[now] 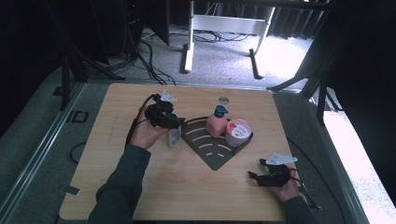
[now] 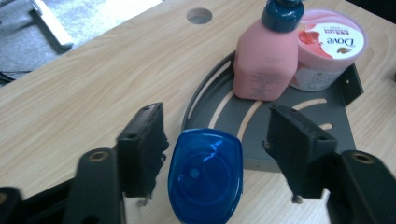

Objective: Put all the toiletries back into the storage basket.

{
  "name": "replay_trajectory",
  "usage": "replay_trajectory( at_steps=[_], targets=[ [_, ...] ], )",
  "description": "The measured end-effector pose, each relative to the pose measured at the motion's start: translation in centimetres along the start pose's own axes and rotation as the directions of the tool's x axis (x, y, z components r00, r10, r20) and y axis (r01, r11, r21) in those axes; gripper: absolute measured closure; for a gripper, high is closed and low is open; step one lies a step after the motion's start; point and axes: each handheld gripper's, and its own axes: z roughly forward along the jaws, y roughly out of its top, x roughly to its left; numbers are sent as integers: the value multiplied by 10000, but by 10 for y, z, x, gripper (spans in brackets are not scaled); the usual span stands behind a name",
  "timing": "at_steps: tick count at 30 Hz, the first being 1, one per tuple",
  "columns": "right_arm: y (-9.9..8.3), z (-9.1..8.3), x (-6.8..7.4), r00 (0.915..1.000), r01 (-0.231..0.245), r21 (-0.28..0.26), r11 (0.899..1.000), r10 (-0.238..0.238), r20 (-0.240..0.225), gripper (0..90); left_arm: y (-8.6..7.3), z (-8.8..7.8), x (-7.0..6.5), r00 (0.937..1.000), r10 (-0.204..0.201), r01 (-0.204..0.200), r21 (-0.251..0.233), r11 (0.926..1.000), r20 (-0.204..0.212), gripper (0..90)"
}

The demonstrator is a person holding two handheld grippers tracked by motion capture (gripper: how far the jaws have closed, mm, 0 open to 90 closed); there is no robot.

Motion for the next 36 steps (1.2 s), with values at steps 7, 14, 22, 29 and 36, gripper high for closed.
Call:
replay_trajectory(
  at_steps=[7, 14, 22, 29, 36],
  targets=[
    [0, 0, 0, 10000, 2, 3, 10000, -2, 0, 229, -1, 3, 2, 9999, 84, -82, 355, 9993, -74, 387],
    [0, 0, 0, 10000, 2, 1, 10000, -2, -1, 229, 0, 8, 3, 9998, 179, -172, 891, 9959, -78, 379],
    [0, 0, 0, 10000, 0, 0, 10000, 0, 0, 229, -1, 14, 3, 9998, 222, -223, 1483, 9887, 29, 371],
    [0, 0, 0, 10000, 2, 0, 10000, -2, -1, 229, -2, 20, 3, 9994, 334, -315, 1842, 9824, -68, 375],
    [0, 0, 0, 10000, 0, 0, 10000, 0, -2, 229, -3, 24, 3, 9991, 424, -394, 2105, 9768, -97, 406]
  ],
)
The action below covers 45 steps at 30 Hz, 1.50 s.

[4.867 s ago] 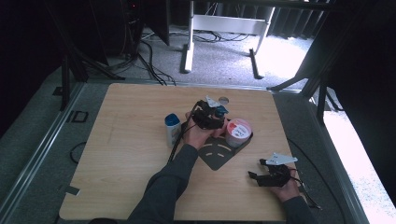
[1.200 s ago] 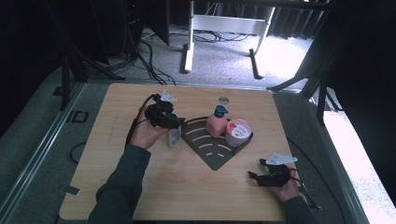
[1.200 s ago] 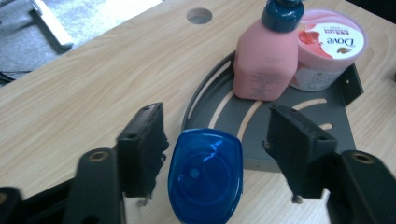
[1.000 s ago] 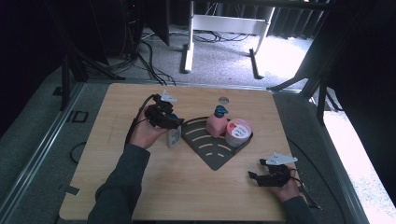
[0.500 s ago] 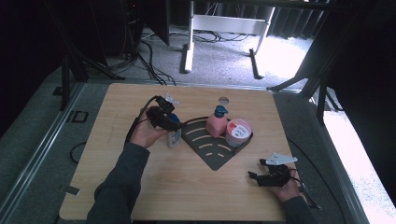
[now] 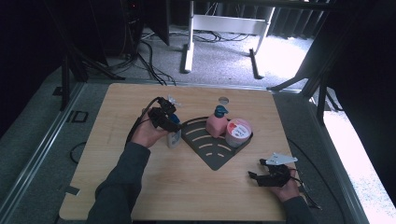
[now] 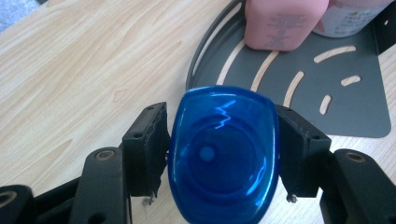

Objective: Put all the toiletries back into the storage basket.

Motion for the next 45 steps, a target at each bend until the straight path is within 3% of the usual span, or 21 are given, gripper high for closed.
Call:
replay_trajectory(
  at_steps=[21, 37, 45],
  targets=[
    [0, 0, 0, 10000, 2, -1, 10000, -2, 2, 229, 0, 20, -4, 9991, 402, -383, 1098, 9932, -144, 456],
    [0, 0, 0, 10000, 2, 0, 10000, -2, 0, 229, -3, 30, 0, 9991, 335, -377, 1698, 9848, 278, 504],
    [0, 0, 0, 10000, 3, -1, 10000, -3, 2, 229, -3, 31, 1, 9989, 327, -380, 1762, 9836, 329, 509]
  ],
)
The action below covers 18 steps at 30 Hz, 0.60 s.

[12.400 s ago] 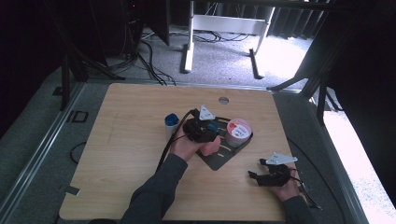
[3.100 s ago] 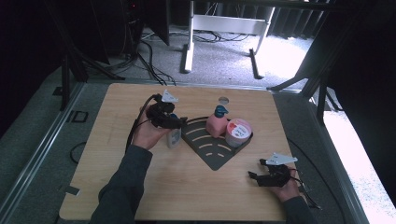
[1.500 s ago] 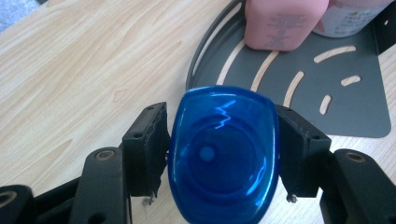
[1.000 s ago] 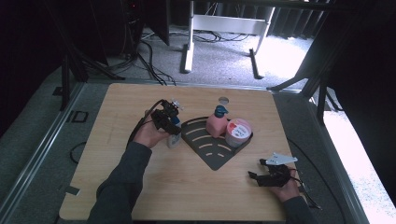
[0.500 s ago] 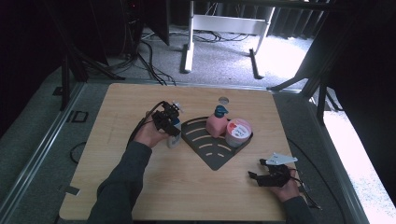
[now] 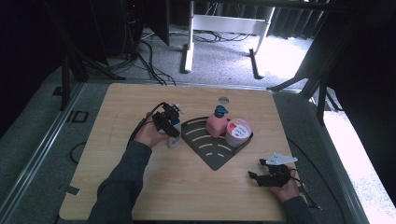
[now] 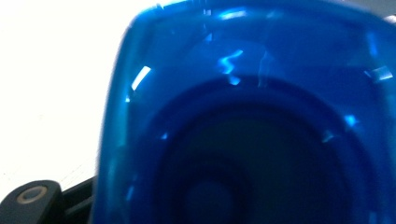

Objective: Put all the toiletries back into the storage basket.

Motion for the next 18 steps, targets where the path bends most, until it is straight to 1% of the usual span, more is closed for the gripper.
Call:
replay_trajectory(
  at_steps=[13, 14, 18],
  targets=[
    [0, 0, 0, 10000, -3, 1, 10000, 3, -2, 229, 0, 0, 1, 10000, 5, -5, 81, 10000, 14, 522],
    [0, 0, 0, 10000, 0, 1, 10000, 0, -1, 229, 0, 0, 1, 10000, -79, 78, 94, 9999, 57, 527],
    [0, 0, 0, 10000, -1, 0, 10000, 1, -1, 229, 0, -1, 1, 9998, -175, 174, 99, 9998, 110, 540]
  ],
)
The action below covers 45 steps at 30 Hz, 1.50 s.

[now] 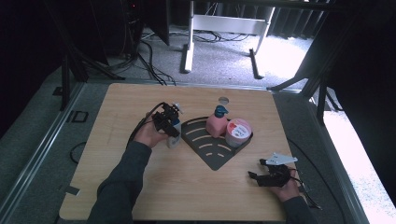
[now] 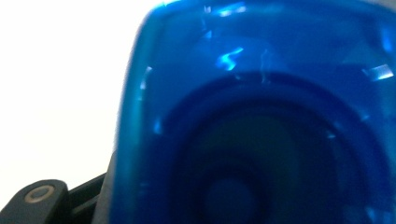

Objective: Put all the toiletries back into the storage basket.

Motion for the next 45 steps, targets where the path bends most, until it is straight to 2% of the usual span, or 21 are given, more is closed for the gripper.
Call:
replay_trajectory(
  at_steps=[6, 11, 17, 27, 35, 45],
  targets=[
    [0, 0, 0, 10000, -2, 1, 10000, 2, -1, 229, -1, -2, 0, 9998, -134, 133, 108, 9999, 130, 549],
    [0, 0, 0, 10000, 0, 1, 10000, 0, -1, 229, -2, -3, 1, 9997, -226, 226, 135, 9997, -59, 551],
    [0, 0, 0, 10000, -2, 0, 10000, 2, -2, 229, -3, -10, 3, 9988, -445, 443, -133, 9989, -191, 552],
    [0, 0, 0, 10000, -2, 1, 10000, 2, -2, 229, -5, -16, 4, 9988, -381, 370, -354, 9987, -295, 551],
    [0, 0, 0, 10000, -3, 1, 10000, 3, -1, 229, -5, -25, 5, 9967, -579, 529, -868, 9948, -562, 552],
    [0, 0, 0, 10000, -2, 1, 10000, 2, -1, 229, -3, -32, 6, 9967, -566, 505, -1012, 9936, -576, 552]
  ],
)
